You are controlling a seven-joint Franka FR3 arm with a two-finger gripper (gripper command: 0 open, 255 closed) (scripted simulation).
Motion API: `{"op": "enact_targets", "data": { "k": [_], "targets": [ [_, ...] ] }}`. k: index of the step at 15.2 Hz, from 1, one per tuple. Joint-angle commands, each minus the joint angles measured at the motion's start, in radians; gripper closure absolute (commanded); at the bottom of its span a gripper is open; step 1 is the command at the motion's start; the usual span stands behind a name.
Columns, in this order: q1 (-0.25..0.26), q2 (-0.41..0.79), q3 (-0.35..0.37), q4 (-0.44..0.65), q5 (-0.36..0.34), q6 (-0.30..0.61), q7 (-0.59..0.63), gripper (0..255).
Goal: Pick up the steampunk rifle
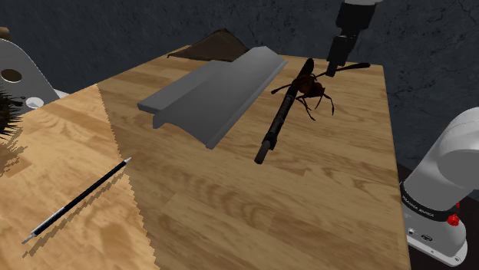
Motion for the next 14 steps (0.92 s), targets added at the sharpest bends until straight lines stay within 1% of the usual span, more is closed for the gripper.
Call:
{"op": "enact_targets", "data": {
  "k": [1, 3, 5, 8, 10, 11, 14],
  "targets": [
    [0.0, 0.0, 0.0, 0.0, 0.0, 0.0, 0.0, 0],
    [-0.071, 0.026, 0.124, 0.047, 0.035, -0.038, 0.305, 0],
    [-0.15, 0.083, 0.244, 0.122, 0.063, -0.08, 0.61, 0],
    [-0.282, 0.213, 0.412, 0.274, 0.084, -0.149, 1.068, 0],
    [-0.374, 0.324, 0.517, 0.393, 0.078, -0.197, 1.378, 0],
    [-0.379, 0.331, 0.523, 0.4, 0.077, -0.199, 1.395, 0],
    [-0.374, 0.324, 0.525, 0.354, 0.082, -0.16, 1.394, 0]
  ]
}}
